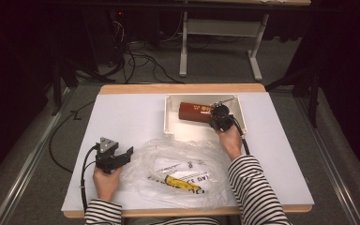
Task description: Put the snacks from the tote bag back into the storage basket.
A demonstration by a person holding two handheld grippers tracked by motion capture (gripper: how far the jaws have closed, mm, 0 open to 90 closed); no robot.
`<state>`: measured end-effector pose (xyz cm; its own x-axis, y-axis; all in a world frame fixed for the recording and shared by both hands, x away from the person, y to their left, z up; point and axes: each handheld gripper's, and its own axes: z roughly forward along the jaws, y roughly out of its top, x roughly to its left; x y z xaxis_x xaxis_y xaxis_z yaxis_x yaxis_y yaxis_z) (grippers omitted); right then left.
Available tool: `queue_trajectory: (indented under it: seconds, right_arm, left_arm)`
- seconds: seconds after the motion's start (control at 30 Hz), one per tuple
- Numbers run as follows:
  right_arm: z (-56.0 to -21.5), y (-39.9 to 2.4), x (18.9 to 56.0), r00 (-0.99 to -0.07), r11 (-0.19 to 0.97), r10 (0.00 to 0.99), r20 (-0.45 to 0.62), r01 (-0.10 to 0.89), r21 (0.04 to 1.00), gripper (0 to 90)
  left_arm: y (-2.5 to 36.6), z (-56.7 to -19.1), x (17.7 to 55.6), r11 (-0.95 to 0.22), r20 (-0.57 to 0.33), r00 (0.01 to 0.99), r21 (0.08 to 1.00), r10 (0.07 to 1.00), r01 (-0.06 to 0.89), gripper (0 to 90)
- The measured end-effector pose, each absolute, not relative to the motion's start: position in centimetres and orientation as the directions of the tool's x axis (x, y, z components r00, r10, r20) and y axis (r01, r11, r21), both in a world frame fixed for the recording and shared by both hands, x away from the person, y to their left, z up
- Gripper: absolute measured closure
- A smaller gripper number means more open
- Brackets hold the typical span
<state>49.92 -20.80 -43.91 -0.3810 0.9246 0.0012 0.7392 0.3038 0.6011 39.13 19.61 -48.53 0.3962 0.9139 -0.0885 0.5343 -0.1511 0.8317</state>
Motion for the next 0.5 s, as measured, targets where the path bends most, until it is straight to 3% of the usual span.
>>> queue_trajectory:
  seconds: [0.37, 0.5]
  right_arm:
    - [-43.1, -21.6, 48.0, -0.483, 0.289, 0.871, 0.091, 0.653, 0.700, 78.0]
    - [-42.7, -21.9, 47.2, -0.507, 0.316, 0.859, 0.069, 0.632, 0.707, 75.9]
  left_arm:
    - [19.4, -48.6, 39.4, -0.171, -0.081, 0.404, 0.818, 0.911, 0.550, 32.8]
    - [19.4, -48.6, 39.4, -0.177, -0.078, 0.406, 0.815, 0.910, 0.552, 32.9]
